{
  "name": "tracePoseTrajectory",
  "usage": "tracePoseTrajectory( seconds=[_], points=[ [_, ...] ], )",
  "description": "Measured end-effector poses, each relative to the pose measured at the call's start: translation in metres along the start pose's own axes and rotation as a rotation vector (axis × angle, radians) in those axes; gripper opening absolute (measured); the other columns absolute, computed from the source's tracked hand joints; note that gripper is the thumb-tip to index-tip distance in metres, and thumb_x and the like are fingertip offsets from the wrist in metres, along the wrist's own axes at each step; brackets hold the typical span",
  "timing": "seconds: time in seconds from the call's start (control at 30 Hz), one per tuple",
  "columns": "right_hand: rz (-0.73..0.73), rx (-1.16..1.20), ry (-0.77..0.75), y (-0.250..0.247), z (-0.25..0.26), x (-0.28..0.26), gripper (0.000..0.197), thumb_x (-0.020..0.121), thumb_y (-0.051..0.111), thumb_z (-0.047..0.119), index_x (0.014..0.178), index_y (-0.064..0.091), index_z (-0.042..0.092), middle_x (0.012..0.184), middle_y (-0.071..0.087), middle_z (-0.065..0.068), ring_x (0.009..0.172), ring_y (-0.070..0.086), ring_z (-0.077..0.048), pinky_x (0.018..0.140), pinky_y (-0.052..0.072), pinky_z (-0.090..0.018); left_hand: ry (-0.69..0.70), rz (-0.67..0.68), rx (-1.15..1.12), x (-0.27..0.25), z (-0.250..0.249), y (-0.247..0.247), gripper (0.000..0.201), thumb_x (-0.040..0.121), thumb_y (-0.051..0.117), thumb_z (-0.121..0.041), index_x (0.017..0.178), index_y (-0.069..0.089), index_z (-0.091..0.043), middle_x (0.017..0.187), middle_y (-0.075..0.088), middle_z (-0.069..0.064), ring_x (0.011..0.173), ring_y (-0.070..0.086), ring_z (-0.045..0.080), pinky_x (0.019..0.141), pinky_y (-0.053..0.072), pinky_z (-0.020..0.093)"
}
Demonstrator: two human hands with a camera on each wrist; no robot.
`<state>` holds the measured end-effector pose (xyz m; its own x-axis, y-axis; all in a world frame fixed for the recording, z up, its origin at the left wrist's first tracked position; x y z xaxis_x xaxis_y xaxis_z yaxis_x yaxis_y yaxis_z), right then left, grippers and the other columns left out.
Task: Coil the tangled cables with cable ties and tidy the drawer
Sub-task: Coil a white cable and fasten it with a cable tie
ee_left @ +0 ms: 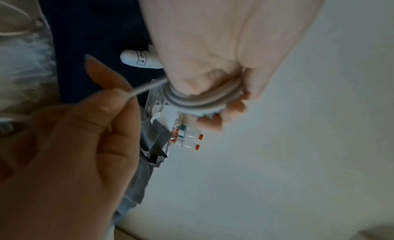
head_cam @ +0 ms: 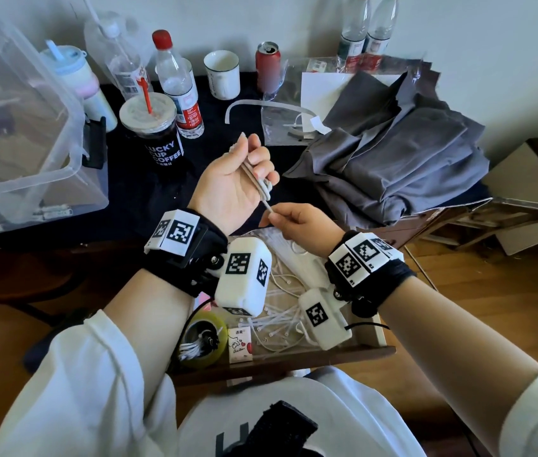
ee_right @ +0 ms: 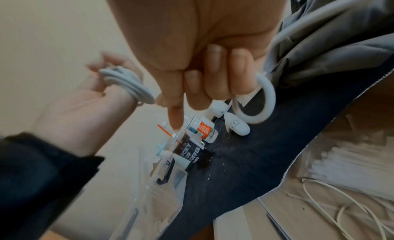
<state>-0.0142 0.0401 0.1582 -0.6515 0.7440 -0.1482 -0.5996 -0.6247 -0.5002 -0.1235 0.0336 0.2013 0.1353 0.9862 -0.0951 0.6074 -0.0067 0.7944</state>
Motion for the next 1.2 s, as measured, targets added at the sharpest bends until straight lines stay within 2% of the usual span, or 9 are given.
tracePoseTrajectory(
  seconds=[0.13,0.23,0.43,0.57,0.73,0.9,1.0,1.1,1.2],
  points=[
    [0.042,-0.099,-0.008,0.004,0.006,-0.004,0.02,0.096,0.048,0.025,0.093,0.066,0.017,0.066,0.052,0.005,0.055,0.044,-0.002,0.063,0.038,-0.017,0.081,-0.226,0.192,0.008,0.002,-0.014,0.023,0.103,0.031,-0.017,0.084,0.043,-0.013,0.063,0.044,-0.004,0.051,0.043,0.006,0.063,0.041,0.022],
    [0.048,-0.17,0.008,0.0,0.009,-0.005,0.02,0.093,0.053,0.026,0.09,0.068,0.013,0.059,0.048,0.01,0.05,0.045,0.001,0.055,0.033,-0.012,0.056,-0.349,0.458,0.007,0.01,-0.031,0.025,0.102,0.035,-0.013,0.078,0.043,-0.012,0.063,0.042,-0.003,0.048,0.044,0.006,0.059,0.043,0.021],
    [-0.035,0.002,0.053,-0.019,0.011,-0.004,0.02,0.091,0.057,0.023,0.074,0.064,0.014,0.038,0.046,0.015,0.038,0.041,0.001,0.045,0.03,-0.011,-0.128,-0.36,1.178,-0.002,0.018,-0.06,0.031,0.099,0.044,-0.014,0.068,0.043,-0.011,0.051,0.045,0.005,0.037,0.043,0.009,0.05,0.04,0.022],
    [-0.094,-0.034,0.01,-0.03,0.011,-0.004,0.023,0.092,0.056,0.023,0.075,0.067,0.012,0.038,0.047,0.019,0.041,0.043,0.001,0.049,0.033,-0.009,-0.425,-0.193,0.975,-0.019,0.036,-0.051,0.053,0.101,0.026,-0.045,0.069,0.048,-0.009,0.043,0.042,-0.001,0.032,0.037,0.01,0.041,0.035,0.021],
    [-0.227,-0.011,-0.034,-0.032,0.0,0.003,0.022,0.089,0.06,0.026,0.068,0.065,0.023,0.067,0.063,0.006,0.058,0.05,0.002,0.062,0.036,-0.012,-0.665,0.037,0.7,-0.029,0.045,-0.031,0.074,0.085,0.009,-0.069,0.049,0.047,-0.016,0.035,0.028,-0.006,0.026,0.023,0.005,0.036,0.028,0.017],
    [-0.275,0.05,-0.066,-0.034,-0.006,0.005,0.03,0.093,0.054,0.023,0.064,0.059,0.028,0.059,0.052,0.013,0.055,0.045,0.003,0.063,0.033,-0.017,-0.456,0.133,0.325,-0.026,0.027,-0.013,0.056,0.084,0.03,-0.059,0.05,0.05,-0.019,0.037,0.033,-0.01,0.028,0.029,0.002,0.036,0.034,0.017],
    [-0.217,0.102,-0.053,-0.026,-0.006,0.004,0.026,0.096,0.049,0.017,0.073,0.063,0.019,0.054,0.054,0.018,0.054,0.047,0.007,0.062,0.033,-0.013,-0.3,0.224,0.091,-0.019,0.015,0.002,0.037,0.085,0.05,-0.048,0.064,0.055,-0.018,0.045,0.042,-0.009,0.035,0.039,0.004,0.044,0.039,0.018],
    [-0.109,0.099,-0.009,-0.013,-0.002,-0.001,0.022,0.097,0.047,0.016,0.086,0.065,0.013,0.046,0.052,0.024,0.048,0.046,0.007,0.056,0.032,-0.007,-0.12,0.118,0.015,-0.008,0.003,0.006,0.026,0.088,0.046,-0.035,0.089,0.06,-0.013,0.053,0.044,-0.008,0.044,0.04,0.005,0.055,0.041,0.018],
    [-0.054,-0.018,0.004,-0.003,0.004,-0.005,0.022,0.096,0.048,0.024,0.088,0.068,0.018,0.051,0.054,0.024,0.054,0.049,0.008,0.063,0.033,-0.009,-0.029,-0.03,0.127,0.002,-0.001,0.003,0.024,0.1,0.033,-0.025,0.104,0.052,-0.011,0.061,0.046,-0.009,0.052,0.042,0.005,0.064,0.043,0.019]
  ],
)
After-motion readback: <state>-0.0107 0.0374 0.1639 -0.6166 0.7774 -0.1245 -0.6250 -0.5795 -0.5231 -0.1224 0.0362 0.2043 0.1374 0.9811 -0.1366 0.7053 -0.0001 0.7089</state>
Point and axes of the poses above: each hand's wrist, its own x-axis towards the middle knuckle, its own y-axis out of the palm, z = x × y, the point moved 5 cm from there along x, towards the middle knuckle
